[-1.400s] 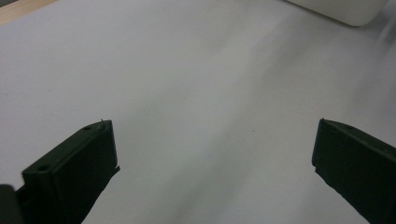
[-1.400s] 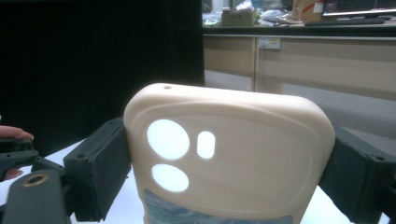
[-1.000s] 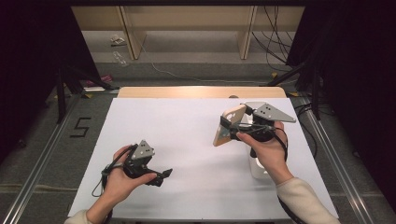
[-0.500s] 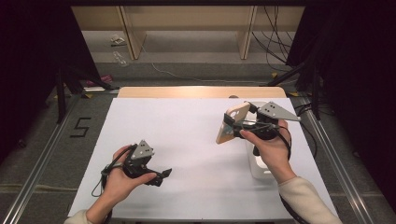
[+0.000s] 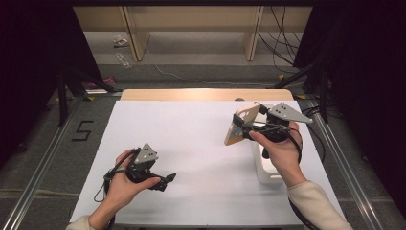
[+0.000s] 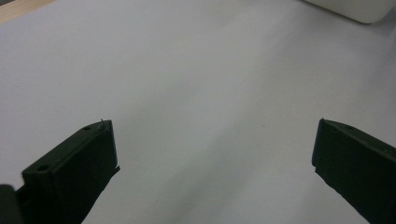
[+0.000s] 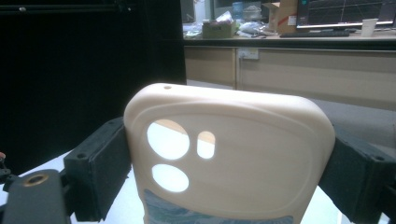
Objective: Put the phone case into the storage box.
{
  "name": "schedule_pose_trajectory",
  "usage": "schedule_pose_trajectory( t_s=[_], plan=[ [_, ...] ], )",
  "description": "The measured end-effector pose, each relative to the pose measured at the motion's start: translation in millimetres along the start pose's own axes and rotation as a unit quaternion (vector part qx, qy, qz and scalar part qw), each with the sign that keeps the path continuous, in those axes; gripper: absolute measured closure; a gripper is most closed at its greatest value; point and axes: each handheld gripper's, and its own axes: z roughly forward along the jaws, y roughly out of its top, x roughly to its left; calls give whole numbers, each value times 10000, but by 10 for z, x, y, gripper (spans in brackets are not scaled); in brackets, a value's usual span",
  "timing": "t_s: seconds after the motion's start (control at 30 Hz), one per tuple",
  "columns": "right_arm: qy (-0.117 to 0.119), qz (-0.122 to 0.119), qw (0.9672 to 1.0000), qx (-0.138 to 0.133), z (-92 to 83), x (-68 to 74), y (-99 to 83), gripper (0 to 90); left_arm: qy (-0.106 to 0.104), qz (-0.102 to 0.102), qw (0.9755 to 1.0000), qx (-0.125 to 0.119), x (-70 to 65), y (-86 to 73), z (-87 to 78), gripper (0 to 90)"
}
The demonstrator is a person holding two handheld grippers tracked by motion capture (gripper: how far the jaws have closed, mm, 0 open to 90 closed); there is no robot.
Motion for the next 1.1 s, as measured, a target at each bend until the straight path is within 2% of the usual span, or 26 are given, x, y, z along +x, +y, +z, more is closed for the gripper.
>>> schedule_pose_trajectory(
  t_s=[1.1],
  plan=[
    [-280,40,9995,-128,-97,-160,77,126,11,-29,10000,-28,12,1,-6,0]
  ],
)
